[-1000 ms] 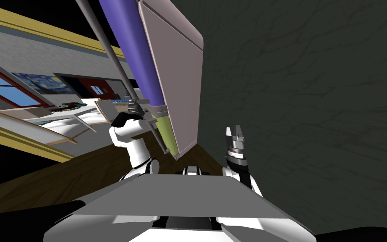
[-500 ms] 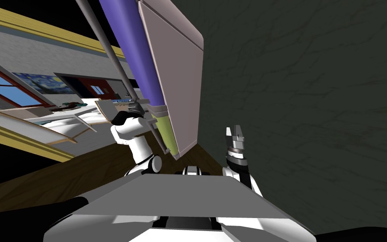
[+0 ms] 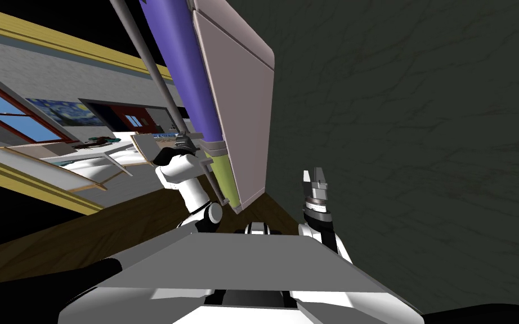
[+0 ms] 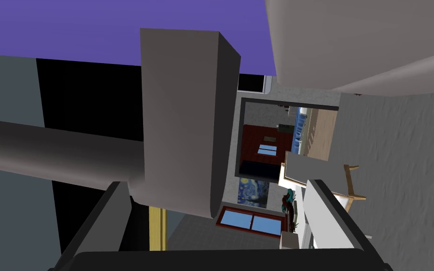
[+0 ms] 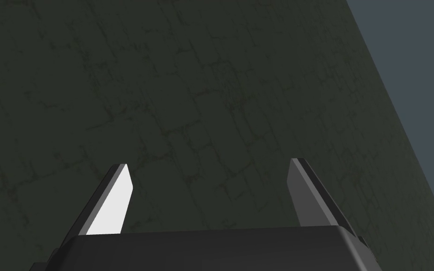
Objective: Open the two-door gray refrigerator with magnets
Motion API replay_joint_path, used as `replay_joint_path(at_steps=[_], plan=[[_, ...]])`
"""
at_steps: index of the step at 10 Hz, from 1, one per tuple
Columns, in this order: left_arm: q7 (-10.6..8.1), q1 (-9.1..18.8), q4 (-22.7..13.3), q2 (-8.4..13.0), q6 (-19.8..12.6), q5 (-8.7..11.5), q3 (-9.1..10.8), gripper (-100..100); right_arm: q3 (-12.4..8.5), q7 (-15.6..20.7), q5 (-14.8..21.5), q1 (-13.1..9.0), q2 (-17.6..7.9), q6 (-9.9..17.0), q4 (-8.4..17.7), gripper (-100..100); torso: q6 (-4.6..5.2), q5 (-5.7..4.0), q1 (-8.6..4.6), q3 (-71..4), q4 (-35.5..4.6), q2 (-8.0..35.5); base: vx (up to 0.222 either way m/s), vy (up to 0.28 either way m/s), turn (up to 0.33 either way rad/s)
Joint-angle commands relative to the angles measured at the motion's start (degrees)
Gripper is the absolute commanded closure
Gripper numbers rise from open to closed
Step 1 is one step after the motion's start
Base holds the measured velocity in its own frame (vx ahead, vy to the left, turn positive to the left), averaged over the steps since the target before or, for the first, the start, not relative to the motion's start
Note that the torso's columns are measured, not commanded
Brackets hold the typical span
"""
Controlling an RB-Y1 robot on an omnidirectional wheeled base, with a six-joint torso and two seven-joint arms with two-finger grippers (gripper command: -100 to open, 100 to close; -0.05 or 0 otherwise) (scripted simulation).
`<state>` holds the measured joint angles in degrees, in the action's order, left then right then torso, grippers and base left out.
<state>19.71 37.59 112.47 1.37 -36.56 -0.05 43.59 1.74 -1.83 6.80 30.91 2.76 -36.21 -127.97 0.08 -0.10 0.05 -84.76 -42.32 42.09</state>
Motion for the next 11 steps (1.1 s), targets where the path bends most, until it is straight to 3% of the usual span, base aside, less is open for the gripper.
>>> replay_joint_path(at_steps=[1,3,5,6,7,8,9,10,11], plan=[[3.96,2.8,-1.4,-1.3,0.7,0.7,1.75,-100,0.0,0.0,0.0,0.0,0.0,0.0,0.0,0,-0.02,0.02,-0.01,0.0,0.0,0.0,-0.011,0.013,0.015],[6.10,4.5,-2.3,-2.2,1.1,1.1,2.88,-100,0.0,0.0,0.0,0.0,0.0,0.0,0.0,0,0.06,-0.06,0.04,-0.1,0.0,-0.1,-0.018,0.013,0.012],[9.76,7.8,-4.1,-4.0,1.8,1.9,5.12,-100,0.0,0.0,0.0,0.0,0.0,0.0,0.0,0,0.09,-0.10,0.02,-0.2,0.0,-0.3,-0.014,0.013,0.017],[10.37,7.8,-4.1,-4.0,1.8,1.9,5.12,-100,0.0,0.0,0.0,0.0,0.0,0.0,0.0,0,0.13,-0.13,0.05,-0.3,0.0,-0.3,-0.010,0.012,-0.011],[9.72,7.1,-4.0,-4.2,1.6,1.7,5.06,-100,0.0,0.0,0.0,0.0,0.0,0.0,0.0,0,0.07,-0.08,0.01,-0.3,0.0,-0.3,-0.003,0.005,0.000],[8.23,6.1,-3.2,-3.1,1.4,1.5,4.00,100,0.0,0.0,0.0,0.0,0.0,0.0,0.0,0,0.01,0.04,0.01,-0.1,0.1,-0.2,0.020,-0.001,-0.015],[6.31,4.5,-2.3,-2.2,1.1,1.1,2.88,100,0.0,0.0,0.0,0.0,0.0,0.0,0.0,0,-0.01,0.23,0.12,-0.1,0.3,-0.2,0.035,-0.018,-0.026],[6.10,4.5,-2.3,-2.2,1.1,1.1,2.88,100,0.0,0.0,0.0,0.0,0.0,0.0,0.0,0,-0.04,0.33,0.23,-0.1,0.4,-0.3,0.017,-0.020,0.003],[3.96,2.8,-1.4,-1.3,0.7,0.7,1.75,100,0.0,0.0,0.0,0.0,0.0,0.0,0.0,0,-0.03,0.31,0.28,-0.1,0.3,-0.3,0.008,-0.014,-0.011]])
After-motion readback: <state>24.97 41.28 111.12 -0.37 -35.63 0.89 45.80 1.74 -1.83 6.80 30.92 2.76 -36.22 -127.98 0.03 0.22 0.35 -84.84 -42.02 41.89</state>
